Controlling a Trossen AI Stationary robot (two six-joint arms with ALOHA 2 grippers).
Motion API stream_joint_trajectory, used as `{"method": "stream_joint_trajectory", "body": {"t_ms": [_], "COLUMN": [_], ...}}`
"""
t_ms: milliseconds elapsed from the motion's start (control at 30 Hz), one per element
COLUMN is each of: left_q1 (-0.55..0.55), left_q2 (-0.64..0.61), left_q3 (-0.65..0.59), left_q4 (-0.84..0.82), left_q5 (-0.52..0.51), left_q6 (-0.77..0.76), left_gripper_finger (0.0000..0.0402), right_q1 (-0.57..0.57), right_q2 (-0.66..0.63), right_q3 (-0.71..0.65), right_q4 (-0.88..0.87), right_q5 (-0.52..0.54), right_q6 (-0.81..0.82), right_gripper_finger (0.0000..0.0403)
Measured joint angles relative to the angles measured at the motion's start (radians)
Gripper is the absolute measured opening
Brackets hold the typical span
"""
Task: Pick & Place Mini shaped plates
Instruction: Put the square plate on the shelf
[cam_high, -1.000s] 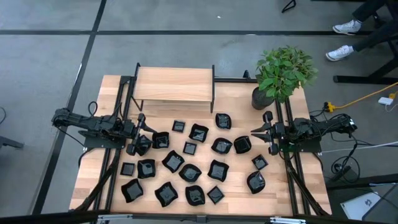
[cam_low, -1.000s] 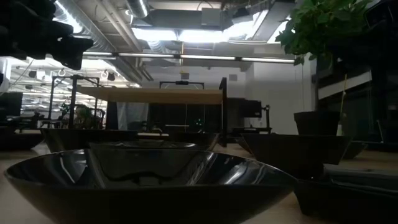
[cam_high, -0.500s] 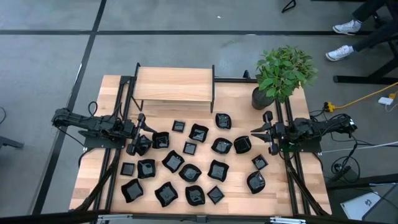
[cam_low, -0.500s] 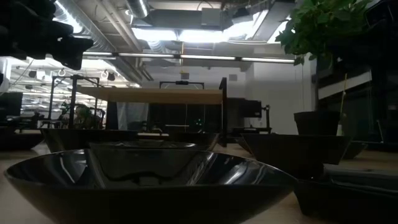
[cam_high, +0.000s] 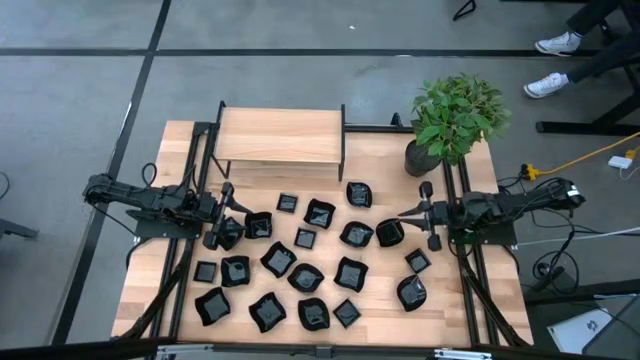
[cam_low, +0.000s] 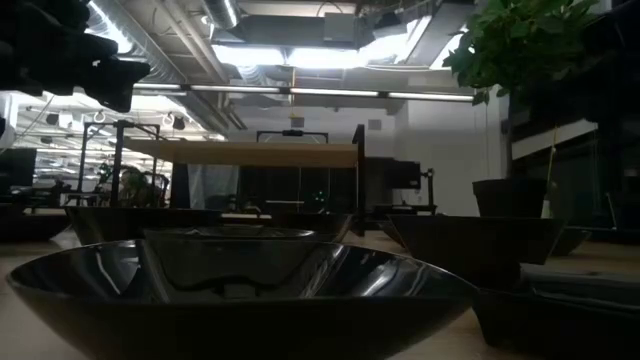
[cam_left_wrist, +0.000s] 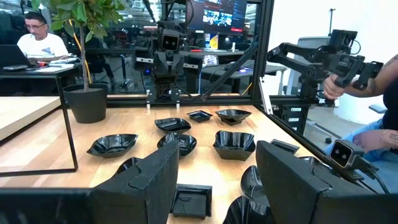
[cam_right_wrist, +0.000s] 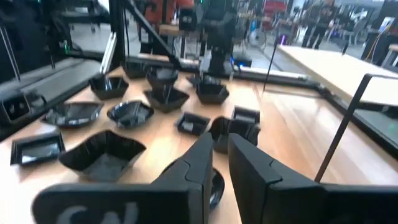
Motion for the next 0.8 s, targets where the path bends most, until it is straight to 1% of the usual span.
{"method": "stream_joint_trajectory", "body": {"t_ms": [133, 367, 533, 633, 733, 800], "left_q1": [0.000, 0.000, 0.000, 0.000, 0.000, 0.000], "left_q2": [0.000, 0.000, 0.000, 0.000, 0.000, 0.000], "left_q3": [0.000, 0.000, 0.000, 0.000, 0.000, 0.000], "left_q4": [0.000, 0.000, 0.000, 0.000, 0.000, 0.000], "left_q5": [0.000, 0.000, 0.000, 0.000, 0.000, 0.000], "left_q6": [0.000, 0.000, 0.000, 0.000, 0.000, 0.000], "left_gripper_finger": [0.0207, 0.0208, 0.0207, 0.0208, 0.0208, 0.0208], "right_q1": [0.000, 0.000, 0.000, 0.007, 0.023, 0.035], "right_q2": [0.106, 0.335, 0.494, 0.585, 0.669, 0.720], "right_q3": [0.067, 0.223, 0.348, 0.419, 0.491, 0.534], "right_q4": [0.001, 0.001, 0.001, -0.034, -0.126, -0.184], "right_q5": [0.000, 0.000, -0.002, -0.045, -0.110, -0.129], "right_q6": [-0.002, 0.003, 0.074, 0.074, 0.030, 0.030], "right_gripper_finger": [0.0053, 0.0053, 0.0053, 0.0053, 0.0053, 0.0053]}}
